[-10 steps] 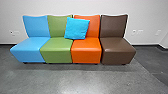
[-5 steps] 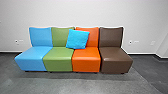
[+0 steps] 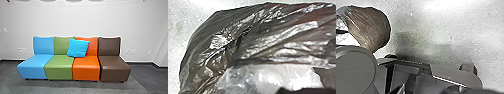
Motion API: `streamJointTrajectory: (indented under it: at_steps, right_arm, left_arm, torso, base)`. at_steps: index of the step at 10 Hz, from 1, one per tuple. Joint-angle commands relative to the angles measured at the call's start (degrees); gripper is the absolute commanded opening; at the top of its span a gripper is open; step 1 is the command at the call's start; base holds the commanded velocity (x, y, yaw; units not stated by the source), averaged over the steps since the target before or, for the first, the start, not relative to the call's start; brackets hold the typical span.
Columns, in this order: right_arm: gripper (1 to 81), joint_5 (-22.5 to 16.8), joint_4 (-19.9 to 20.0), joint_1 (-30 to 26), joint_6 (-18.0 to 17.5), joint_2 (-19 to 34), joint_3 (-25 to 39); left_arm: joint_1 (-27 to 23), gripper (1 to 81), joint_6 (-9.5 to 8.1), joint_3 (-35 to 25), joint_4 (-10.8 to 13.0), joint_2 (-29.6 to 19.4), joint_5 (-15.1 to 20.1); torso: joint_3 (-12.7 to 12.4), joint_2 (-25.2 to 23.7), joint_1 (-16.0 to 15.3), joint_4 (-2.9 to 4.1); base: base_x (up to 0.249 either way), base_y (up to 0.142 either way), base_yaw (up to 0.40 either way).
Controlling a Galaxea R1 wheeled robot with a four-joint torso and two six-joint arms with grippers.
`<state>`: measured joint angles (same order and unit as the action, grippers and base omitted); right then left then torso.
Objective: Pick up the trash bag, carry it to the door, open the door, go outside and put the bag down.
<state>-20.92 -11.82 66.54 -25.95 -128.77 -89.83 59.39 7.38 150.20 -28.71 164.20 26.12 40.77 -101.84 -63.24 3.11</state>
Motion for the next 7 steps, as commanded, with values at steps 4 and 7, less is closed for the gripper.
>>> streamJointTrajectory:
  at_steps: [4, 7]
  right_arm:
    - [81.1, 0.00, 0.40, -1.01, 0.55, 1.38, -0.50]
    - [81.1, 1.06, 0.31, 0.57, 0.64, 0.94, -1.83]
  left_arm:
    - [-0.20, 1.0, 4.40, -1.31, -0.38, -3.51, 3.50]
    - [1.12, 1.0, 4.84, -1.31, -0.38, -3.78, 3.32]
  torso:
    - [-2.86, 10.67, 6.95, 0.00]
    - [-3.11, 16.52, 10.79, 0.00]
  base:
    - [0.000, 0.000, 0.000]
    - [0.000, 0.000, 0.000]
